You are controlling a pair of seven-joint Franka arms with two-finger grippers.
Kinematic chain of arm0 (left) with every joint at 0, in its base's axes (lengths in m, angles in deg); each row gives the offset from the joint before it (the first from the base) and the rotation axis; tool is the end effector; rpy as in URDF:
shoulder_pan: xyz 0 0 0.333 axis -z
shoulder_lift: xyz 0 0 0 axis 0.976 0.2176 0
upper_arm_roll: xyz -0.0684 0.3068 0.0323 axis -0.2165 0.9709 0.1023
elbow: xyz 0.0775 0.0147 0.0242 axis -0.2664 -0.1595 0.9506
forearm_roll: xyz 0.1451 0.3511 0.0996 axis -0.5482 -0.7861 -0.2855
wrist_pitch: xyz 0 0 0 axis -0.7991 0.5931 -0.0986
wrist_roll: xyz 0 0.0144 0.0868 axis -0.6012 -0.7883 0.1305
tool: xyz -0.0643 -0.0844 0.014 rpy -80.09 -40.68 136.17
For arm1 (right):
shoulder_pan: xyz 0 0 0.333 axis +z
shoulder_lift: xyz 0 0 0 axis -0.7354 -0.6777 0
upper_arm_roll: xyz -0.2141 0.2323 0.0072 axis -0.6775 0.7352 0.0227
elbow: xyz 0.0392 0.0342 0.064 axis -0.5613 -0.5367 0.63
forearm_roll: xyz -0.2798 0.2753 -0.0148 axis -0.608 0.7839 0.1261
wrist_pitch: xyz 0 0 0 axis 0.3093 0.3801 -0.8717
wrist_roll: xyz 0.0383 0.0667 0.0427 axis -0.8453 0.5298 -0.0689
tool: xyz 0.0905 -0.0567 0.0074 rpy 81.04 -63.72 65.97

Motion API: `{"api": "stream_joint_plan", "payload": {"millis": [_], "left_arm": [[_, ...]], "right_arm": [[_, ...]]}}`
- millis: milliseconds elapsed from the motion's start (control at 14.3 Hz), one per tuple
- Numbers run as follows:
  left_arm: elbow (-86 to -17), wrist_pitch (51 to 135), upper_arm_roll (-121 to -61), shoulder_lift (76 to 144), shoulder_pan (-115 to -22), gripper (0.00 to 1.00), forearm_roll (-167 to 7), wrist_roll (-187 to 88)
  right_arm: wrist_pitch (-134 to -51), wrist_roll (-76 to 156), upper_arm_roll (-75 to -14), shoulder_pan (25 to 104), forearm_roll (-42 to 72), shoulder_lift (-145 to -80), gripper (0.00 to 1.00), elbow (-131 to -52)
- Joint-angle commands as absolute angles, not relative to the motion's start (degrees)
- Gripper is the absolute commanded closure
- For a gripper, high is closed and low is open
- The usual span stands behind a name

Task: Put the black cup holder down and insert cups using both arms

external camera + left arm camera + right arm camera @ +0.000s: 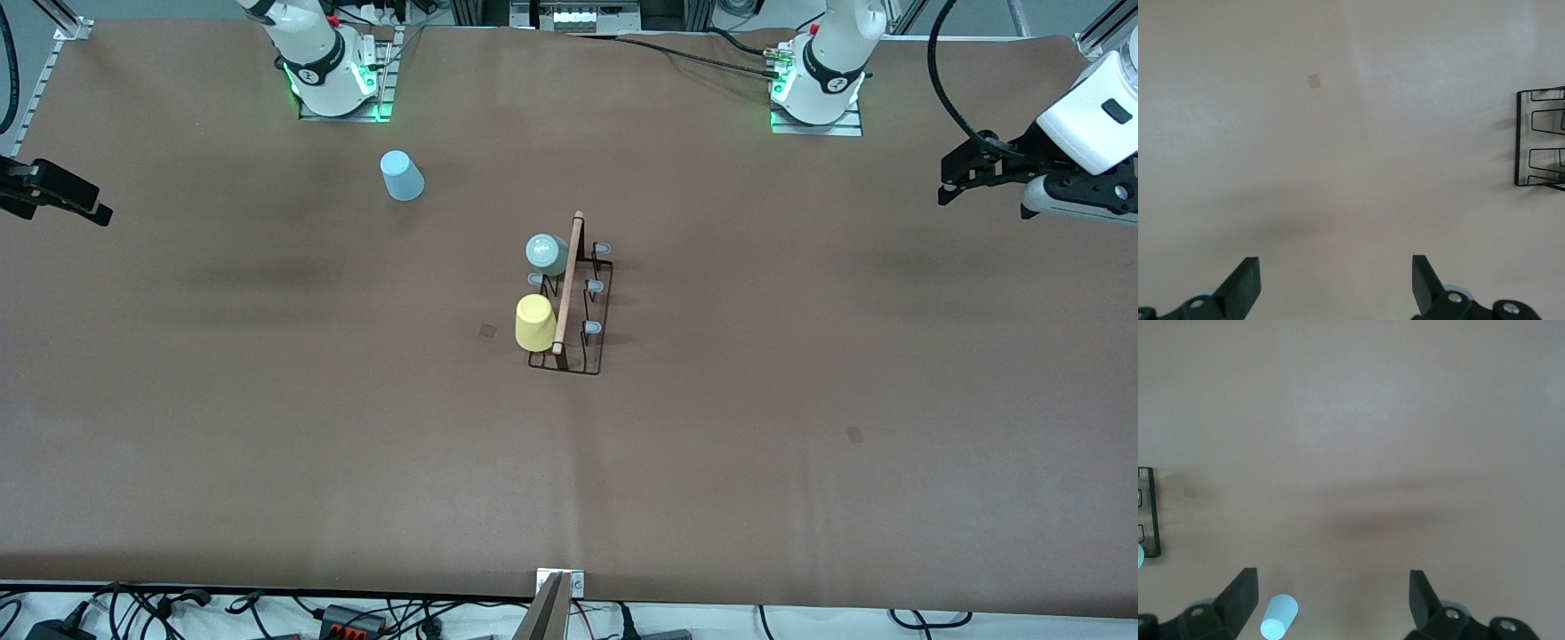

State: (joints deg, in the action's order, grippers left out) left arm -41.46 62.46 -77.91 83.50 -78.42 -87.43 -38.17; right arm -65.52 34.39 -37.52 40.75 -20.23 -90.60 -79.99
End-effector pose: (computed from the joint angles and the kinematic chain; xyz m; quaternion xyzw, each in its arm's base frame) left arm 0.5437 -0.0411 0.6328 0.9967 -0.0795 -0.0157 0.0098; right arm 0.5605 -0.0462 0.6230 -0.9987 0.0482 0.0084 0.0168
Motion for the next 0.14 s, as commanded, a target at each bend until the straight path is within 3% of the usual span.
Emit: {"api": "stream_joint_plan", "payload": {"millis": [0,70], "left_arm": [[-39.72,61.66,-78.13,84.74,-77.96,0.0,-86.66,-38.35],[-39.54,61.57,-78.22,84.75,-77.87,0.0,-86.75,-38.35]], "right_arm": [[-65.16,35.25,-37.04,39.6,-19.25,-90.37,0.0,-79.95],[-65.16,35.25,-37.04,39.69,-19.33,-90.37,0.0,-79.95]]}}
